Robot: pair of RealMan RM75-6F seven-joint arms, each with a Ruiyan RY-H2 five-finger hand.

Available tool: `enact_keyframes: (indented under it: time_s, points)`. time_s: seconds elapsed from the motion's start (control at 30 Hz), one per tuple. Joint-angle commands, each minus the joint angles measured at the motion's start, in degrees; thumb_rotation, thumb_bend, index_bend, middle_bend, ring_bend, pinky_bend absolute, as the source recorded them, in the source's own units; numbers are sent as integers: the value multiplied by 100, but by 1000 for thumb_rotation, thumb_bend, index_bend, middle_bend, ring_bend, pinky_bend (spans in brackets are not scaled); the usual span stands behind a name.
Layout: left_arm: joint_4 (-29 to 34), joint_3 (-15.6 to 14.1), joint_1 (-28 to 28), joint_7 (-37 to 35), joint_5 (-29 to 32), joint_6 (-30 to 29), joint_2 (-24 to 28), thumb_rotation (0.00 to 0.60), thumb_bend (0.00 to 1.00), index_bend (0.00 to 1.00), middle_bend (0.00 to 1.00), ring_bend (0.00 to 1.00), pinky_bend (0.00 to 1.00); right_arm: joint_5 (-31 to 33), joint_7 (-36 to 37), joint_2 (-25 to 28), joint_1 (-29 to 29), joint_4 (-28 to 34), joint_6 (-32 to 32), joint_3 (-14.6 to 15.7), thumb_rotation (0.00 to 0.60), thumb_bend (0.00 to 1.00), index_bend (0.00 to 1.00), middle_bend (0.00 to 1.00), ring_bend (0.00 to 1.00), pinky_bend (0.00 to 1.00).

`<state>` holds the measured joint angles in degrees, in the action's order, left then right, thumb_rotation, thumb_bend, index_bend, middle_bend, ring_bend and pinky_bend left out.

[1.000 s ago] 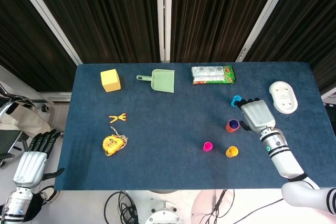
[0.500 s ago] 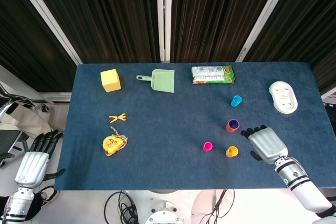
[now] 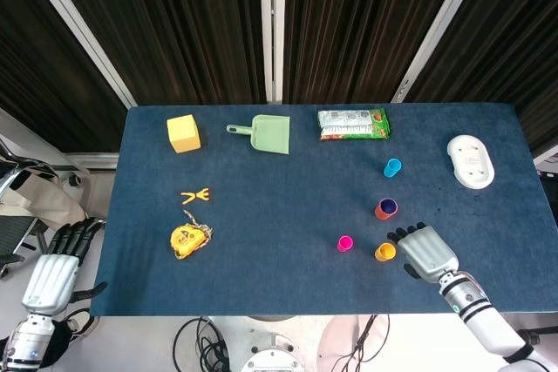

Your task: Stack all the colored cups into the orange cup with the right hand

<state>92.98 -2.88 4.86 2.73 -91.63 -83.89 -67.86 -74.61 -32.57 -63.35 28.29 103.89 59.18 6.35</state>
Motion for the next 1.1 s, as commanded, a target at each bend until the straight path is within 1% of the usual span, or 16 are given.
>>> enact_keyframes:
  time_s: [0.03, 0.2, 0.4, 0.47, 0.57, 0.73, 0.9, 1.03, 1.1]
  points:
    - [-11, 2, 9, -13, -10, 8, -7, 600, 19, 17, 0, 0, 0, -92, -22, -250, -97, -220, 93, -21, 600, 211, 273, 305, 365, 367]
    - [-61, -14, 25, -110, -24, 48, -10, 600, 20, 16, 0, 0, 0, -129, 9, -611, -189, -513, 165, -71, 600, 212, 271, 309, 377, 383]
    - [-88, -18, 13, -157, -25, 31, 1, 600, 19, 17, 0, 0, 0, -105, 86, -908, -205, -739, 53, -108, 600, 221, 274, 323, 382, 397]
    - [-90, -24, 2, -165, -35, 13, 5, 600, 19, 17, 0, 0, 0, -148, 122, -981, -227, -804, 101, -134, 600, 233, 305, 356, 402, 425]
    - [-102, -54, -13, -157, -42, 26, 1, 600, 19, 17, 0, 0, 0, -226, 95, -1063, -266, -901, 200, -162, 600, 260, 384, 411, 447, 475]
    - [-121, -50, -27, -175, -36, 6, -12, 600, 19, 16, 0, 0, 0, -179, 33, -1080, -287, -917, 199, -200, 600, 285, 460, 450, 481, 513]
    - [-120, -44, -28, -172, -42, 0, -13, 600, 19, 17, 0, 0, 0, -157, 21, -997, -280, -792, 225, -281, 600, 302, 484, 464, 494, 525]
    - [-120, -43, -23, -170, -40, 13, -9, 600, 20, 16, 0, 0, 0, -225, 134, -723, -260, -506, 470, -517, 600, 301, 487, 460, 494, 525]
    - [-120, -40, -20, -174, -39, 17, -10, 600, 19, 16, 0, 0, 0, -224, 197, -539, -233, -350, 634, -716, 600, 301, 487, 459, 493, 525]
